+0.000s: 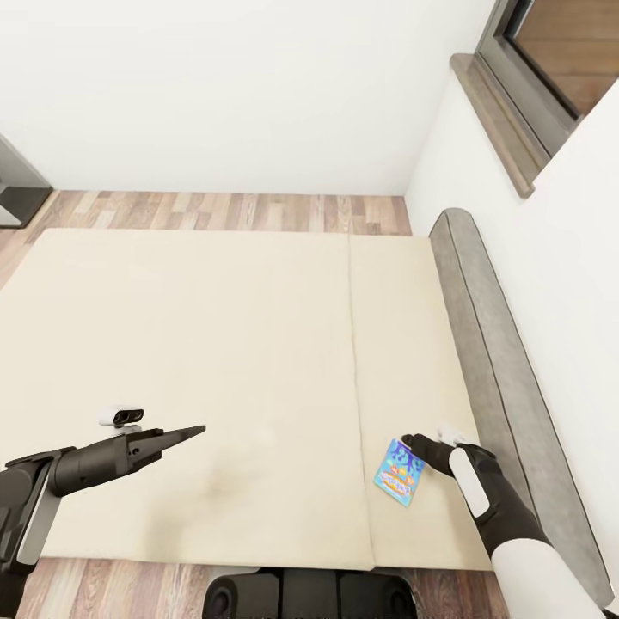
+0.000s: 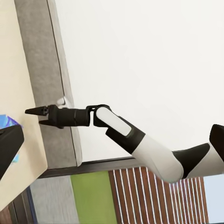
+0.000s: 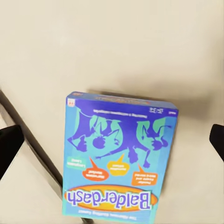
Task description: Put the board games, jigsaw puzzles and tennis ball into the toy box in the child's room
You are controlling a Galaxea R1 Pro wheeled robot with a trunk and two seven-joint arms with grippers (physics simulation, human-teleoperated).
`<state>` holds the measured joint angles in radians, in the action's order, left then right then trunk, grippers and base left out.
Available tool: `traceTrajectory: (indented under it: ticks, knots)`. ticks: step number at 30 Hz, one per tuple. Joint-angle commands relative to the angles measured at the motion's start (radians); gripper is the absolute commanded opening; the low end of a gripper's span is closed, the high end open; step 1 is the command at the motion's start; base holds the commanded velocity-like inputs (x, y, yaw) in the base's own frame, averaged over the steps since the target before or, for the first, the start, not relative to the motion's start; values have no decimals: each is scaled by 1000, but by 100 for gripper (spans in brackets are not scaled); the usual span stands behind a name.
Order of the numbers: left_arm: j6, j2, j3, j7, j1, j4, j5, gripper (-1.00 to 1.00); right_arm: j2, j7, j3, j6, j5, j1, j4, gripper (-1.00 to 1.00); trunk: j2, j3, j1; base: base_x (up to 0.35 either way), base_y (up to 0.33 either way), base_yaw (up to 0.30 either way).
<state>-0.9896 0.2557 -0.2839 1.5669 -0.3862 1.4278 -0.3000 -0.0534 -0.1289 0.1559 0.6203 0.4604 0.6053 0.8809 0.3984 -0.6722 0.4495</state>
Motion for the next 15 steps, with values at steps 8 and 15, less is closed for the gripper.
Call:
traceTrajectory:
  ticks: [8,15]
  knots:
    - [-11,1,-1,4,0,0,0,100,-3,33,6,1,9,31,-9,100,2,-14,0,0,0,0]
    - [-11,1,0,4,0,0,-1,100,-3,39,8,-1,6,51,-23,100,2,-26,0,0,0,0]
